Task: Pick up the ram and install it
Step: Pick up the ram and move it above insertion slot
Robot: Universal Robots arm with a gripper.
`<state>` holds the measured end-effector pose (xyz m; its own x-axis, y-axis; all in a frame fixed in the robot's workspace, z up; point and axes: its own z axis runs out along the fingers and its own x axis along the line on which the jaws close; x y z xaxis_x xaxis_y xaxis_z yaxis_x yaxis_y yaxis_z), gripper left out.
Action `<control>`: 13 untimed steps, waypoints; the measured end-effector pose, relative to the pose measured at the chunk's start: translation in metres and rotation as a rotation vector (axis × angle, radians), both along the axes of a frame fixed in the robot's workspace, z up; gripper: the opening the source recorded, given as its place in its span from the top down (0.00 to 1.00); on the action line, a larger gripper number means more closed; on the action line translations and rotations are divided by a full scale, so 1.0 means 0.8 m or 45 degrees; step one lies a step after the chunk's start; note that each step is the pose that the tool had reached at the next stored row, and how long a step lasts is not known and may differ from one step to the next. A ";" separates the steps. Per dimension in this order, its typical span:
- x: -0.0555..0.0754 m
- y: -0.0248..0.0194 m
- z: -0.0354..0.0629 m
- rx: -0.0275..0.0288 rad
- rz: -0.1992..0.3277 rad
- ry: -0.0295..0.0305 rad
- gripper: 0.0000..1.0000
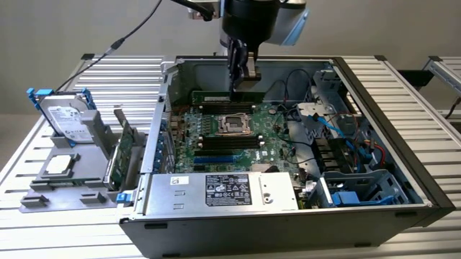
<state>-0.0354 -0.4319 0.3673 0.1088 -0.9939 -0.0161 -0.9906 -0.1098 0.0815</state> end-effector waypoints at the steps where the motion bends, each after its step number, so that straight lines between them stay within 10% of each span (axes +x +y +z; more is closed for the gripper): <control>1: 0.002 0.0030 -0.002 0.0000 0.000 0.0000 0.86; 13: 0.019 0.0314 -0.027 0.0001 -0.001 0.0000 0.86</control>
<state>-0.0202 -0.4068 0.3459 0.1082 -0.9940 -0.0161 -0.9907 -0.1092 0.0815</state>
